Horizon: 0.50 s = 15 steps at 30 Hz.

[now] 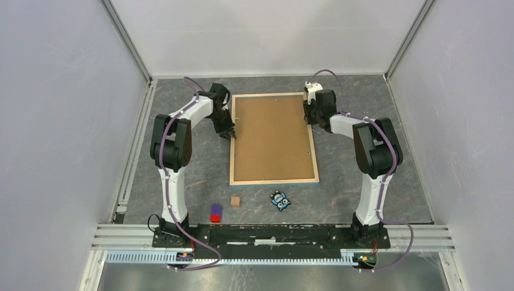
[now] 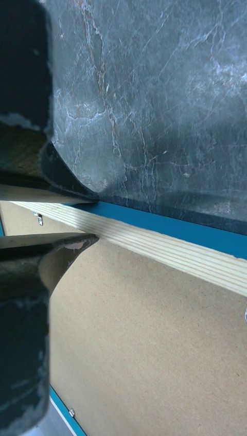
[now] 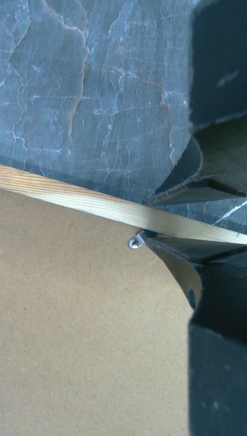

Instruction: Put the photo into the frame

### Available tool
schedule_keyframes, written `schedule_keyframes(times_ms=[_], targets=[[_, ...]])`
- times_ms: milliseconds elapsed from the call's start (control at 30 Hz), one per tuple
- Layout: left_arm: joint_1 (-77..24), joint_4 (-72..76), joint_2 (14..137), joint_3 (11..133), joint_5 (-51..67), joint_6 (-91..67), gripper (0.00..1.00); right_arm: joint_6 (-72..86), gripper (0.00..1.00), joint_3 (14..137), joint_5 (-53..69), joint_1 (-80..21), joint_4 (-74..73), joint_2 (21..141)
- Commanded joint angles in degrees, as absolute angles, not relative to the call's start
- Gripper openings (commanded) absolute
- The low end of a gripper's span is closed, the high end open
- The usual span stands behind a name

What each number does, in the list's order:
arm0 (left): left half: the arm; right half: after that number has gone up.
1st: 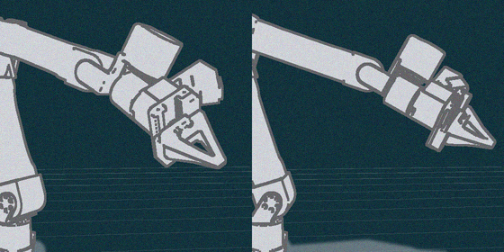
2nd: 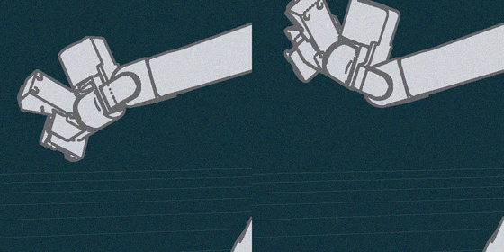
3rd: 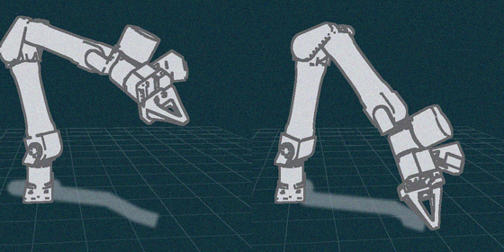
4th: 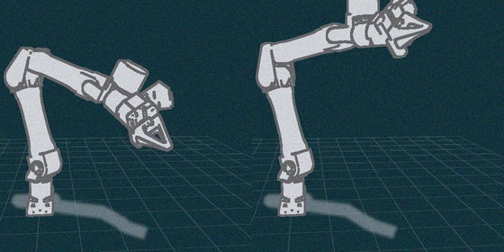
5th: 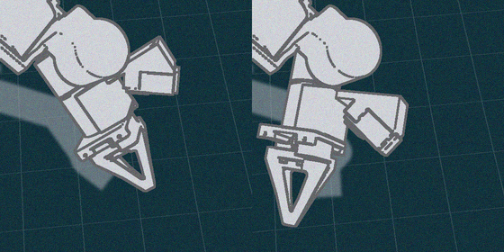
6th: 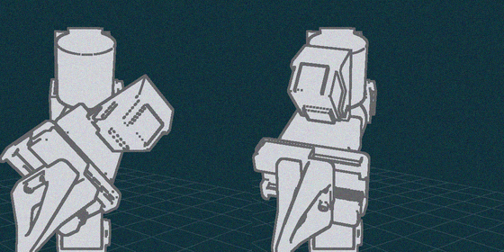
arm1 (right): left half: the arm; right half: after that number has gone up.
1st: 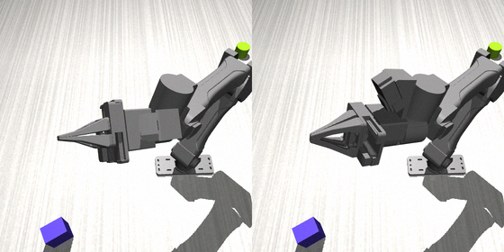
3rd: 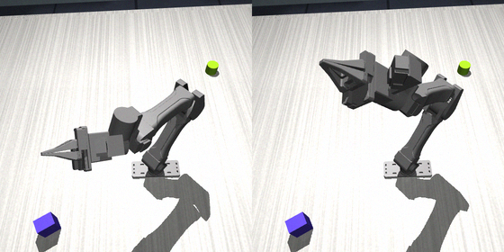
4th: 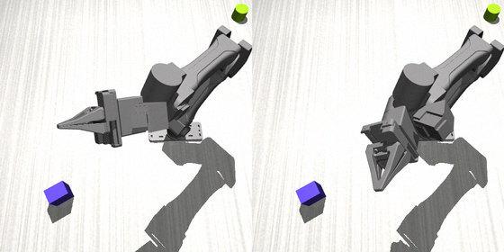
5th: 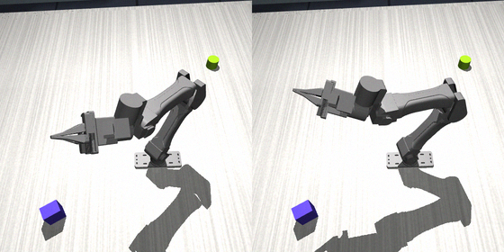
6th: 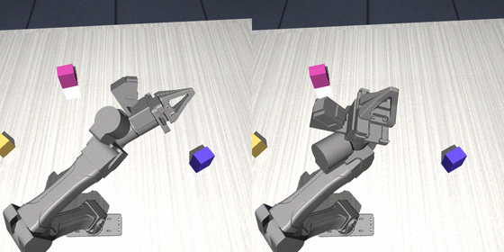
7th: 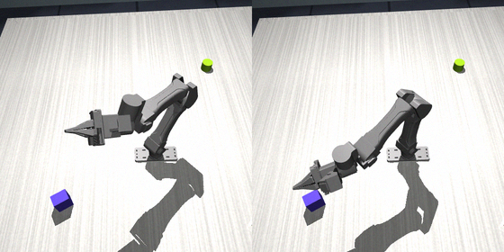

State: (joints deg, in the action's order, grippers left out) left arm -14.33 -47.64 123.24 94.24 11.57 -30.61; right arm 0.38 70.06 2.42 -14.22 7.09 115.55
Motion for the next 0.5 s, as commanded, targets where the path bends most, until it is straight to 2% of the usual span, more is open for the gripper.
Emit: schedule_keyframes(times_ms=[0,133,267,333,467], targets=[[-13.97,-47.35,122.89,96.43,11.79,-33.30,0.02,-1.67,0.38,70.87,3.24,-14.59,2.90,116.54],[-13.97,-47.33,122.87,96.44,11.91,-33.35,0.02,-1.49,0.45,70.73,3.13,-14.98,3.36,116.41],[-13.99,-47.32,122.92,96.33,12.12,-33.36,0.02,-1.23,0.46,71.18,1.26,-15.29,3.16,116.70],[-13.94,-47.36,122.82,96.34,12.17,-33.38,0.02,-0.99,0.42,71.32,1.06,-15.46,3.34,116.98],[-13.97,-47.37,122.70,96.33,12.11,-33.32,0.02,-0.62,0.19,71.95,0.73,-15.46,2.87,117.82]])
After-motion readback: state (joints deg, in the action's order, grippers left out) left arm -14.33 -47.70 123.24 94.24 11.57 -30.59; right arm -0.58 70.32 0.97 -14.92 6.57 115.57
